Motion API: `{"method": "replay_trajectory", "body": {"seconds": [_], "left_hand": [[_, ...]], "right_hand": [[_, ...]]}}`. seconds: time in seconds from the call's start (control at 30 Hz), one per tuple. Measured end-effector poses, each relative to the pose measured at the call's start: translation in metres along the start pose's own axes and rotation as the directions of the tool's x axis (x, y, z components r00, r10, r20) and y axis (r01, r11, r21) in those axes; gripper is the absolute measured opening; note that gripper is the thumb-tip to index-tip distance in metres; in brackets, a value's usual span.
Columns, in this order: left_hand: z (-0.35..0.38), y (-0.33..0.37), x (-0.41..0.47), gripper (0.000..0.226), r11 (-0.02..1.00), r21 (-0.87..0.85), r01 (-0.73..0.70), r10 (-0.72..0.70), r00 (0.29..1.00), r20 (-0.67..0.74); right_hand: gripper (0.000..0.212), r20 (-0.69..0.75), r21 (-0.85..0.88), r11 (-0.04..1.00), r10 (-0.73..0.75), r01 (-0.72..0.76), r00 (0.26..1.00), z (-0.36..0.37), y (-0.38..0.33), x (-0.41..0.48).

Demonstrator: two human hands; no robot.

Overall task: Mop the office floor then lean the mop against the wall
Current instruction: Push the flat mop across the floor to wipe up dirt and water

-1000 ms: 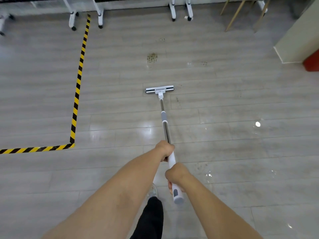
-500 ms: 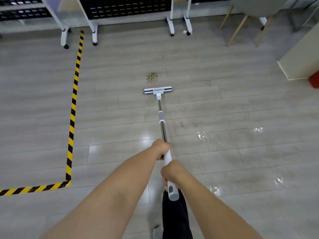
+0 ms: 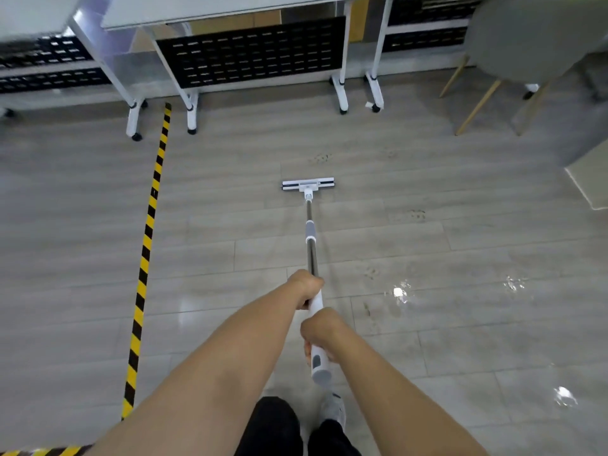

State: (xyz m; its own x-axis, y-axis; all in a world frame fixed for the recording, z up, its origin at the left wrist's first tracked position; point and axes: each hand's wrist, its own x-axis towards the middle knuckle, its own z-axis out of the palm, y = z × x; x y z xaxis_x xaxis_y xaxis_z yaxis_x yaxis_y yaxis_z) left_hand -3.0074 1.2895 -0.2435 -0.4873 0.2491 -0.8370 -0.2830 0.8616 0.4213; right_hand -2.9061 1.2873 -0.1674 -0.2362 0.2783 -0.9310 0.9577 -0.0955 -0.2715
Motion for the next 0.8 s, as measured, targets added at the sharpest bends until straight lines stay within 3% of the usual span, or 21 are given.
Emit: {"method": "replay_trajectory", "body": {"seconds": [0.4,0.53,0.8], "left_hand": [[-0.158,0.170,0.166,0.009,0.999,-0.006,-0.031,0.031,0.997,0.073],[-0.211,0.220,0.221,0.007,0.999,0.018,-0.035,0.033,0.995,0.095],[-0.259,0.283,0.313,0.008,0.999,0.016,-0.044,0.043,0.995,0.090]], "right_hand": [[0.007,-0.052,-0.018,1.000,-0.018,0.017,0.998,-0.070,-0.255,0.095],[0.008,-0.051,0.070,0.997,-0.025,0.028,0.998,-0.082,-0.333,0.130],[0.007,-0.085,0.072,0.997,0.046,-0.040,0.995,-0.110,-0.429,0.199]]}}
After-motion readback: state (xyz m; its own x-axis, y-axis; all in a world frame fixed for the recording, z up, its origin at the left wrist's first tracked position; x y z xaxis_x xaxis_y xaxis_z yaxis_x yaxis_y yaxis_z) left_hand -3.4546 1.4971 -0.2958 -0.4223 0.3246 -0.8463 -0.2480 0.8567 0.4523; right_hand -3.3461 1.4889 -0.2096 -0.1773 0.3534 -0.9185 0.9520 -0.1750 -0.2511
